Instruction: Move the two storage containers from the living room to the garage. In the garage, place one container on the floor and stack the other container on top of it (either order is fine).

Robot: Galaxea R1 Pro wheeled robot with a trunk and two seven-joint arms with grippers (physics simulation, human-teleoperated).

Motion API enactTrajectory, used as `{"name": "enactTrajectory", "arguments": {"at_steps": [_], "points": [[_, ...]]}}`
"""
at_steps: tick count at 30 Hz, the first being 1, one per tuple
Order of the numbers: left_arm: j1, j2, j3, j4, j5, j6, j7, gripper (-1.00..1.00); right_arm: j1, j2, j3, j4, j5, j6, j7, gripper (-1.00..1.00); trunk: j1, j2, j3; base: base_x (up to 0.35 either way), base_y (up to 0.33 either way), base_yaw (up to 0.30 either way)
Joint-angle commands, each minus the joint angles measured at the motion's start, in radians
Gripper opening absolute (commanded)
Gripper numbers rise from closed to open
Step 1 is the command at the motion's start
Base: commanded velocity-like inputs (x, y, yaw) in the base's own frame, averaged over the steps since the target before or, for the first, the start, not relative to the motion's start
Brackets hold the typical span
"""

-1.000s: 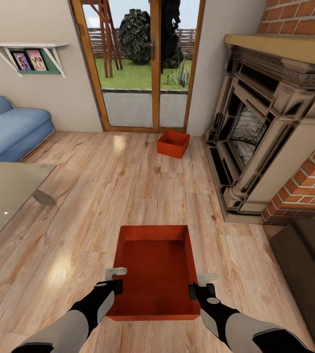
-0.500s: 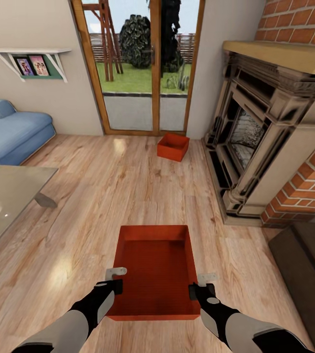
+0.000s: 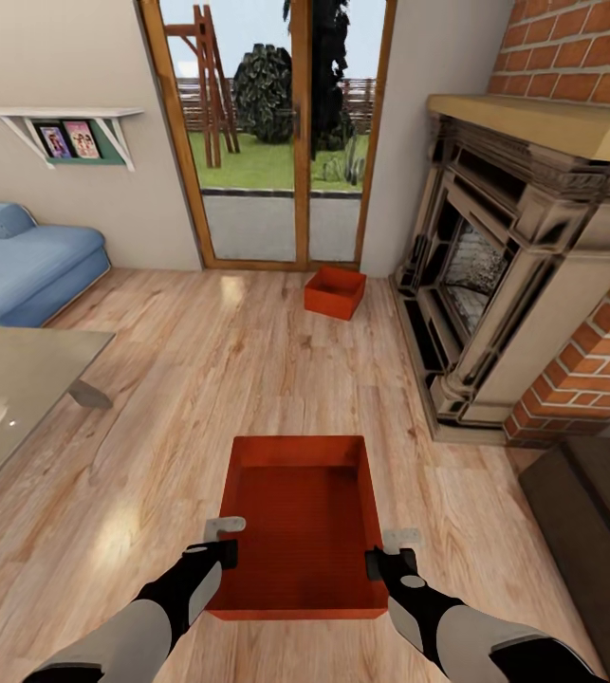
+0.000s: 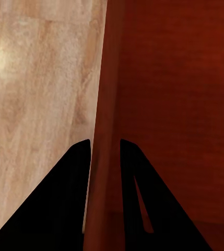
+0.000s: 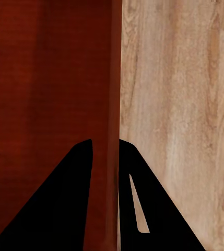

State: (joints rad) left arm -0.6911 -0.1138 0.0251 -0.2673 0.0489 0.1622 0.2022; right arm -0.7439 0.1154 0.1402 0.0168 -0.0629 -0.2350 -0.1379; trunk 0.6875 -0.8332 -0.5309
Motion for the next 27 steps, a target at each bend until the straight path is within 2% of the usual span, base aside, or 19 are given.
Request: {"name": "enactTrajectory", "arguments": {"at_steps": [1,27], "points": [[-0.001,0.000,0.027,-0.006,-0.024,-0.047,0.020,-1.00,0.000,0.001,-0.021,0.003,-0.003,-0.003,-0.003,-1.00,0.000,-0.001,0.001,0.000,0.000,0.000],[-0.001,0.000,0.027,-0.009,-0.023,-0.049,0.020,-1.00,0.000,0.000,-0.021,0.004,-0.003,-0.003,-0.003,-1.00,0.000,-0.001,0.042,0.000,0.000,0.000]]}}
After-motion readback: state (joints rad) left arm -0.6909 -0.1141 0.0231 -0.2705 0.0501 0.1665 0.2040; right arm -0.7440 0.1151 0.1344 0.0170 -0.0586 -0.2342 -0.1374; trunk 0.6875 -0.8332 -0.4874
